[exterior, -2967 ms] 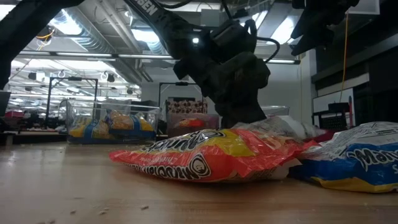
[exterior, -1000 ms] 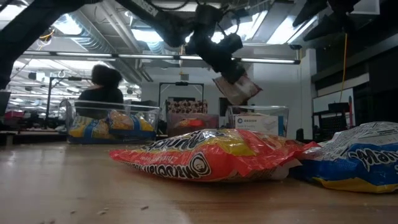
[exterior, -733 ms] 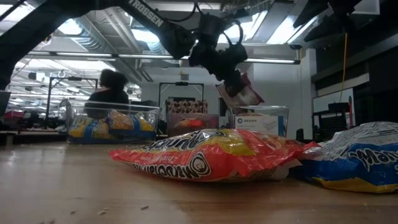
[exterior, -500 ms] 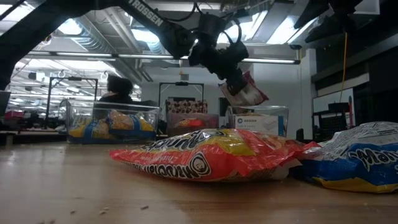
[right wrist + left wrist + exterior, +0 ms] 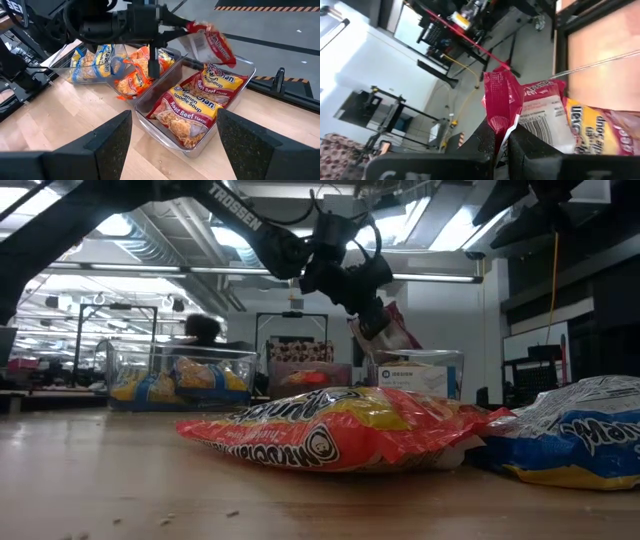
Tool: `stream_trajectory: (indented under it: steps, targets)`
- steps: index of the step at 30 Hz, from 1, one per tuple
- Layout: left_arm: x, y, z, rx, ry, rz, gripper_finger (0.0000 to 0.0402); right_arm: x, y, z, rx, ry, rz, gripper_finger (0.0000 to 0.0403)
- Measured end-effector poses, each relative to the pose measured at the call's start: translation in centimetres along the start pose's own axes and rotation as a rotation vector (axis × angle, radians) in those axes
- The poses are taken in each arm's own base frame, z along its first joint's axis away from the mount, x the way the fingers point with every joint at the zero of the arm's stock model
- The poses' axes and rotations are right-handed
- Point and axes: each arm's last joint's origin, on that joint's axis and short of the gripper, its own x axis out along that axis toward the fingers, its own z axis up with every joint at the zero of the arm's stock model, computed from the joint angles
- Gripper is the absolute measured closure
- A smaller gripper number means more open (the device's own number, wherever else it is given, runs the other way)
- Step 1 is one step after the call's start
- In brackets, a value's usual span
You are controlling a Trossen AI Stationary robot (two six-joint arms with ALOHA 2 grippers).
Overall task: Sort Maruchan noodles
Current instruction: Put the red noodle pack into the right transparent bin
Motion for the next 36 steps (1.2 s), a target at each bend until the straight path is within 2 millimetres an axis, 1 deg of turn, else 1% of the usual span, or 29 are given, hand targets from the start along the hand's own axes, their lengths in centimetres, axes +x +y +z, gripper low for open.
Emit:
stream_trajectory:
  steps: [4,9,11,13,16,21,25,28,31,33,36]
  targets:
    - [0.2,-0.9,-0.2,0.025,0.023,0.001,0.0396,0.0,0.0,0.0,0.0,0.0,0.0,0.0125]
    - [0.3,-1.0,-0.2,0.03,0.018,-0.016,0.0385,0.0,0.0,0.0,0.0,-0.001,-0.001,0.0125]
    - [0.5,-1.5,-0.4,0.036,0.02,-0.022,0.0386,0.0,0.0,0.0,-0.001,-0.001,-0.001,0.0125]
    - [0.4,-2.0,-0.6,0.039,0.029,-0.058,0.039,0.0,0.0,0.0,-0.008,-0.001,0.0,0.0125]
    - [0.3,-2.5,-0.4,0.007,-0.003,-0.121,0.0389,0.0,0.0,0.0,-0.008,0.001,0.001,0.0125]
    - [0.0,-3.2,0.4,0.004,-0.042,-0.166,0.0356,0.0,0.0,0.0,-0.009,0.001,0.001,0.0125]
    - [-0.3,-3.9,0.6,0.014,-0.03,-0.199,0.033,0.0,0.0,0.0,-0.013,0.009,0.01,0.0125]
    - [-0.7,-4.5,0.9,0.005,-0.011,-0.235,0.0318,0.0,0.1,-0.1,-0.025,0.025,0.029,0.0125]
    - [-1.0,-5.0,1.2,-0.052,0.033,-0.285,0.0313,0.0,0.1,-0.1,-0.035,0.039,0.045,0.0125]
    - [-1.2,-4.8,1.5,-0.079,0.089,-0.336,0.0312,0.0,0.2,-0.1,-0.037,0.046,0.053,0.0125]
    - [-1.3,-4.0,2.2,-0.107,0.142,-0.374,0.0311,0.0,0.2,-0.1,-0.044,0.048,0.055,0.0125]
